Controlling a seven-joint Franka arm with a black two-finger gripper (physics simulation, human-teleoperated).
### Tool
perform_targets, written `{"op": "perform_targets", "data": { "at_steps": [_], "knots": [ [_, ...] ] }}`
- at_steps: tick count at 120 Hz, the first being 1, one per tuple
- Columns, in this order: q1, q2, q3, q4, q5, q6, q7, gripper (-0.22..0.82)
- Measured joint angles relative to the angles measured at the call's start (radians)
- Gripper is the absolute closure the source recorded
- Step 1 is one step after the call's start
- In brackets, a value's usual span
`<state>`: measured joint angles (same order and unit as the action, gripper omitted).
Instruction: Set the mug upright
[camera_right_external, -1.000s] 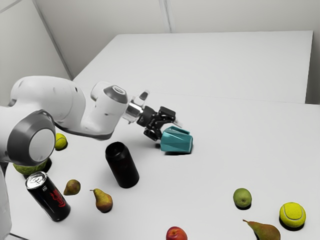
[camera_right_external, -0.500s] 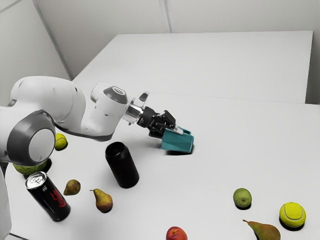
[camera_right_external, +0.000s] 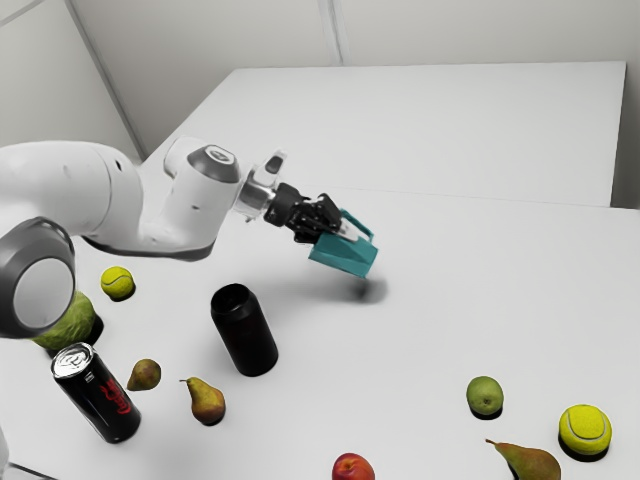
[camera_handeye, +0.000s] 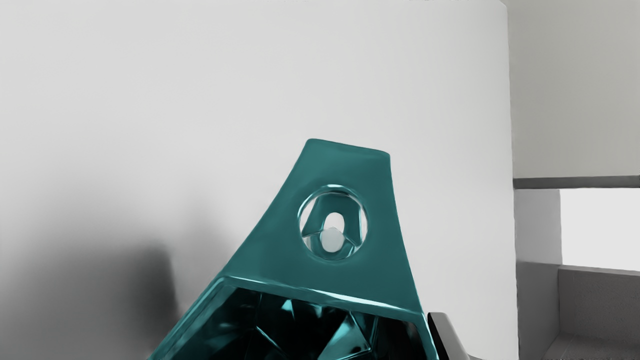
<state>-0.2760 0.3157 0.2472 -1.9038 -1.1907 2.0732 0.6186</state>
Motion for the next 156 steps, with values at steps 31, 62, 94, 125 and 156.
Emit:
{"op": "perform_targets", "data": {
  "at_steps": [31,62,94,125,156],
  "knots": [
    [0.016,-0.197,0.002,-0.117,0.331,0.075,-0.019,0.77],
    [0.021,-0.28,0.002,-0.234,0.74,0.156,-0.099,0.77],
    [0.019,-0.296,0.004,-0.327,0.954,0.215,-0.182,0.78],
    [0.027,-0.291,0.008,-0.336,1.05,0.248,-0.239,0.78],
    [0.041,-0.265,0.007,-0.349,1.064,0.28,-0.274,0.78]
  ]
}}
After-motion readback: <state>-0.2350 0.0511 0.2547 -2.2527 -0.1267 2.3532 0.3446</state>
